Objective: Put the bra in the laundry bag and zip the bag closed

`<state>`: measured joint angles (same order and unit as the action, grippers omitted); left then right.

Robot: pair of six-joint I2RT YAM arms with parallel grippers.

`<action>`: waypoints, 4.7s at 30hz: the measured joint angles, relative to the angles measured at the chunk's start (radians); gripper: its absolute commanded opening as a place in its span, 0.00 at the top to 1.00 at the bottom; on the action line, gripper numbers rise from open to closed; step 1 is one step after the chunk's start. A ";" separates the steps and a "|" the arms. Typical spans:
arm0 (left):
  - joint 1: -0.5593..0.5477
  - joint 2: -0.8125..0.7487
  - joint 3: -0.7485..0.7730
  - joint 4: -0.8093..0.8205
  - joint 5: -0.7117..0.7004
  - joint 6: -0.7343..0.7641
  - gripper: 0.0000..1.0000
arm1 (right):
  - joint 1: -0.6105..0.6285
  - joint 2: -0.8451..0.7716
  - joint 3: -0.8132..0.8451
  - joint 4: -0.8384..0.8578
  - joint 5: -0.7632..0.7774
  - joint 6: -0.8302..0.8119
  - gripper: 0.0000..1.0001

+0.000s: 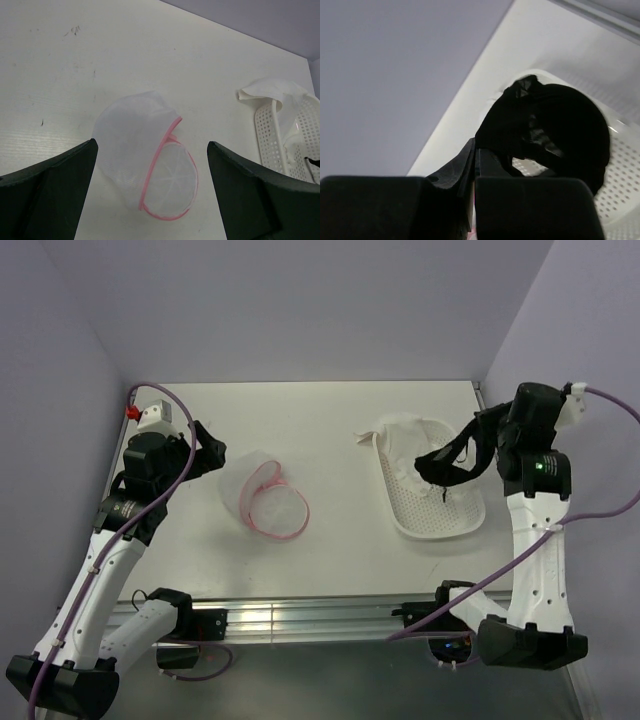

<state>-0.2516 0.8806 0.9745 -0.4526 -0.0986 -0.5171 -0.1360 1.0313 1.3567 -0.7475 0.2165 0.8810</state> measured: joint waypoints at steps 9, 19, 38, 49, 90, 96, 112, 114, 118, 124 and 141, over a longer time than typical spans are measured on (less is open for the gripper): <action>0.000 0.000 0.000 0.000 0.000 0.000 0.01 | 0.275 0.252 0.407 -0.033 0.031 -0.071 1.00; 0.002 0.003 0.000 0.000 0.007 0.000 0.01 | 0.650 0.528 0.805 -0.038 0.133 -0.120 1.00; -0.190 0.375 0.018 -0.101 -0.173 -0.070 0.01 | 0.727 0.579 -0.105 0.272 0.076 0.053 1.00; -0.264 0.592 0.103 -0.169 -0.329 -0.045 0.18 | 0.729 0.518 -0.219 0.393 0.050 0.080 1.00; -0.067 0.414 0.278 -0.289 -0.403 -0.001 0.09 | 0.735 0.249 -0.515 0.387 0.045 0.042 0.32; -0.235 0.460 0.329 -0.233 -0.333 -0.047 0.08 | 0.735 0.251 -0.533 0.395 0.044 0.045 0.31; -0.306 0.909 0.321 0.065 -0.091 -0.156 0.08 | 0.611 0.252 -0.647 0.423 0.043 0.036 0.31; -0.311 0.937 0.322 0.105 -0.069 -0.158 0.08 | 0.592 0.251 -0.651 0.426 0.043 0.029 0.31; -0.320 0.993 0.322 0.158 -0.035 -0.158 0.10 | 0.572 0.247 -0.657 0.435 0.043 0.017 0.31; -0.328 1.043 0.307 0.187 -0.020 -0.163 0.12 | 0.567 0.259 -0.655 0.470 0.041 0.000 0.31; -0.336 1.097 0.294 0.253 -0.058 -0.203 1.00 | 0.567 0.370 -0.568 0.525 0.025 -0.053 0.31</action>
<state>-0.5877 1.9778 1.2690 -0.1997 -0.1570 -0.7204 0.4313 1.4010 0.7891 -0.2230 0.2417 0.8276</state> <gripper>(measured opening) 0.017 0.692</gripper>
